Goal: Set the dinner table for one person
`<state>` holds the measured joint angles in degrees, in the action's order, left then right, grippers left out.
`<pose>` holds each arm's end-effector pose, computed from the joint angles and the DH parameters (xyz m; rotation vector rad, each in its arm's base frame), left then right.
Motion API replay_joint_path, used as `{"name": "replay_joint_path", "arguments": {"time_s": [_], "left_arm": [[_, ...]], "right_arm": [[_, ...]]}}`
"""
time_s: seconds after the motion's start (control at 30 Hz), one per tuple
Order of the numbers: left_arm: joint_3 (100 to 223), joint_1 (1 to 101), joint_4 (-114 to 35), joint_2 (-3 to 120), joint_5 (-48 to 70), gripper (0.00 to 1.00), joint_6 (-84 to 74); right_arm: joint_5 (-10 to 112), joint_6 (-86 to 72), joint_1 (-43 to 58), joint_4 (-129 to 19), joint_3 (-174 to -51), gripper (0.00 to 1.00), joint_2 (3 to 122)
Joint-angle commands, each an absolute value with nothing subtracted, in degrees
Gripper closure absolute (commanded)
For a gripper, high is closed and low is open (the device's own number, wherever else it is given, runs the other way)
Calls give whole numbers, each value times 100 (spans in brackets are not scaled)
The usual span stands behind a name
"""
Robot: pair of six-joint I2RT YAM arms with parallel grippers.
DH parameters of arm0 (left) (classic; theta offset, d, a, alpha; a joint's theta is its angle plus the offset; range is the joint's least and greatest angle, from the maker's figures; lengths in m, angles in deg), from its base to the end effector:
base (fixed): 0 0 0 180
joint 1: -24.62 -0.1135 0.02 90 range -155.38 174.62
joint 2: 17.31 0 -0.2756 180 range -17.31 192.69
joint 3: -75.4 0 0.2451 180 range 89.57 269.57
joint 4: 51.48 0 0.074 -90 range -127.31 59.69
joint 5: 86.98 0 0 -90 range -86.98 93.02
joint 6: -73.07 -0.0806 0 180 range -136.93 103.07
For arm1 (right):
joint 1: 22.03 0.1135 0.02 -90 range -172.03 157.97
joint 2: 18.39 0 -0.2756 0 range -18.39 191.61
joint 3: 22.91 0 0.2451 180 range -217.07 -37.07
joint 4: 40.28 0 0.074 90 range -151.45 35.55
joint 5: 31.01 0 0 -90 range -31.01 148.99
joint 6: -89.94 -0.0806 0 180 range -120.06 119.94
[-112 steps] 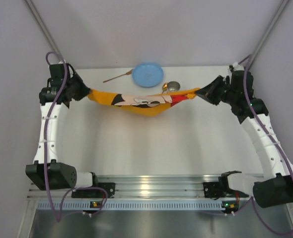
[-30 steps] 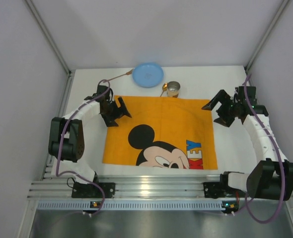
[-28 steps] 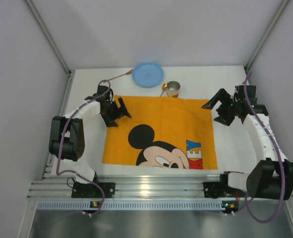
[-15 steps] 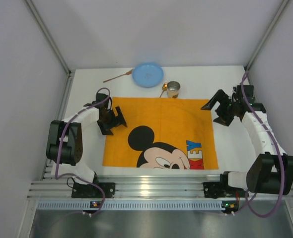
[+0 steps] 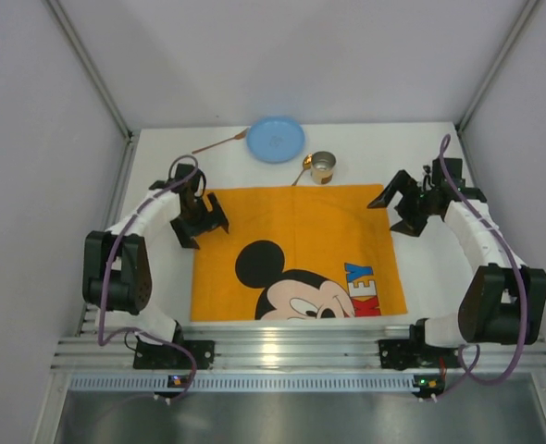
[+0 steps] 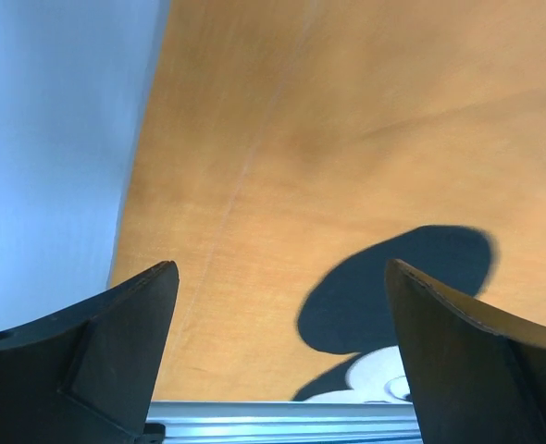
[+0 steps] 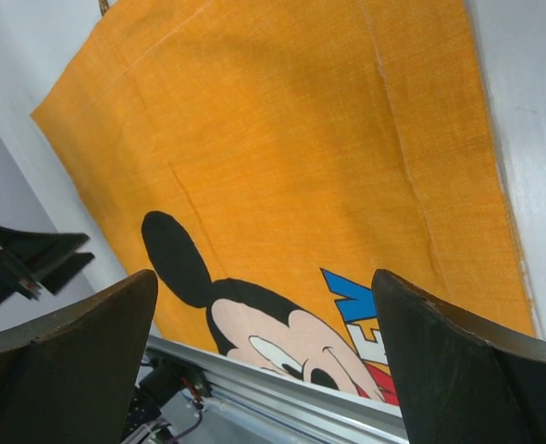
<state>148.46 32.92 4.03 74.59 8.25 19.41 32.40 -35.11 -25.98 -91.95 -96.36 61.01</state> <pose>0.2985 -0.0510 0.1613 -0.6875 2.8286 -0.2749 0.2931 0.0159 0.2356 0.7023 2.5195 0.7971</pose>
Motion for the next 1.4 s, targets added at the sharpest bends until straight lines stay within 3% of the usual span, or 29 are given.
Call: {"name": "replay_joint_path", "arguments": {"time_s": [0.0, 0.2, 0.4, 0.5, 0.67, 0.97, 1.37], "left_arm": [[16788, 3271, 1110, 7768, 355, 2, 1928], [19472, 3271, 902, 9113, -559, 2, 919], [21408, 2894, -301, 11012, 62, 2, 39], [21612, 2692, -1405, 11671, 1064, 2, 169], [22051, 2506, -2350, 12636, 1532, 2, 784], [22158, 1883, -3878, 13185, 2770, 2, 2156], [22246, 1803, -2844, 13545, 2596, 2, 1911]], "right_arm": [[3208, -3679, -2283, -9233, -9895, 0, 5984], [3623, -3803, -1957, -9233, -9588, 1, 5650], [3824, -3628, -1983, -9399, -9543, 0, 5535], [4035, -3497, -2045, -9716, -9692, 1, 5351], [4229, -3557, -2054, -9927, -9693, 0, 5228], [4502, -4101, -1984, -9717, -9667, 0, 5429], [4502, -4111, -1948, -9567, -10184, 0, 6124]]}}
